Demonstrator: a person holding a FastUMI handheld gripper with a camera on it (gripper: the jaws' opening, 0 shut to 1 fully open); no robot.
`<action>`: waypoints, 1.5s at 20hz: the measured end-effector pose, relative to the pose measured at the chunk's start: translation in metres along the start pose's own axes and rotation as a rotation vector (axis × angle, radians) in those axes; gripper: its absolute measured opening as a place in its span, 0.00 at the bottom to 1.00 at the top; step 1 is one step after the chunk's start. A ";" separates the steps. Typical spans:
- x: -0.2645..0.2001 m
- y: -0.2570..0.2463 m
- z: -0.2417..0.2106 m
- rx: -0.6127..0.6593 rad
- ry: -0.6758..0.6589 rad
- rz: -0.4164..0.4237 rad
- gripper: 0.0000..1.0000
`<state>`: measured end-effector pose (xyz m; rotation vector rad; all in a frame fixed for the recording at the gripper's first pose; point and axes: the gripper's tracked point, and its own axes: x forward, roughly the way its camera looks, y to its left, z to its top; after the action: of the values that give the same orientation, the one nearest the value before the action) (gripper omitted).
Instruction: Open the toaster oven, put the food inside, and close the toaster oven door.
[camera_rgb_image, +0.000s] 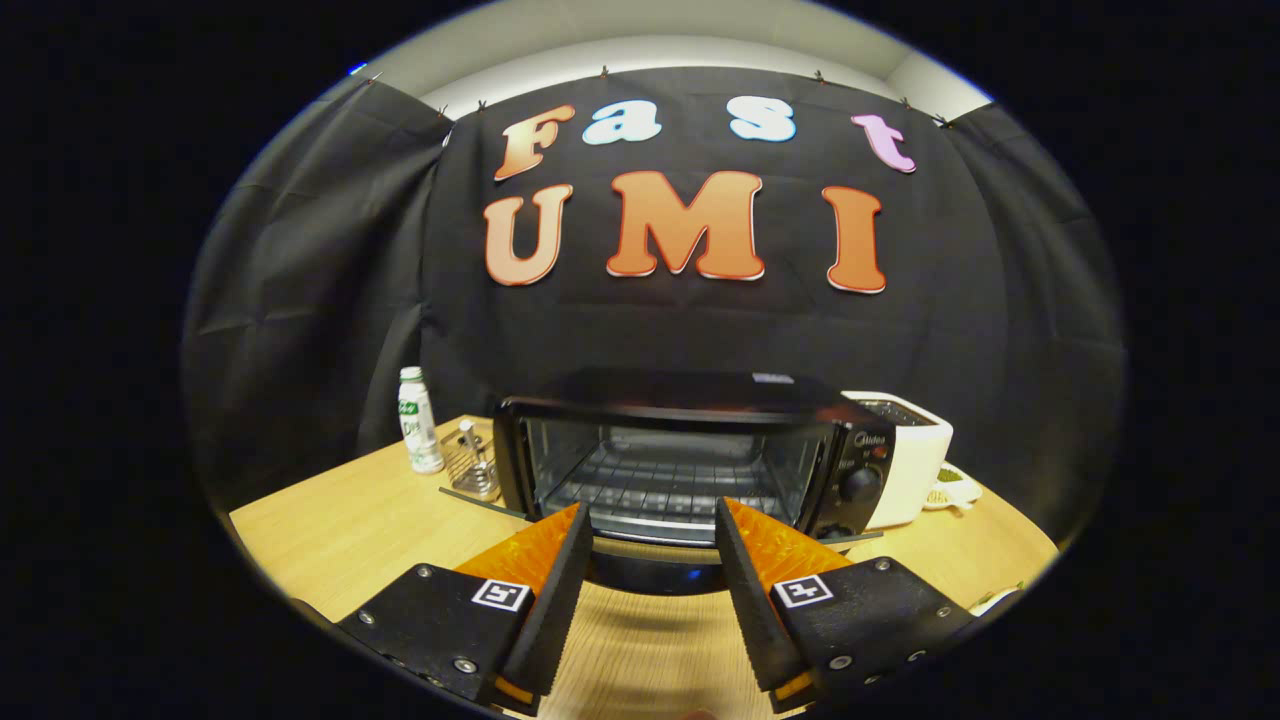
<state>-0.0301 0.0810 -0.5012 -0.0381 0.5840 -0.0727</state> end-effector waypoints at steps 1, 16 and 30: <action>-0.005 0.002 -0.007 -0.026 0.010 0.009 0.74; -0.015 -0.005 -0.104 0.285 0.357 0.170 0.70; -0.108 -0.167 -0.002 0.368 0.235 0.100 0.96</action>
<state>-0.1307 -0.0768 -0.4334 0.3611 0.7986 -0.0869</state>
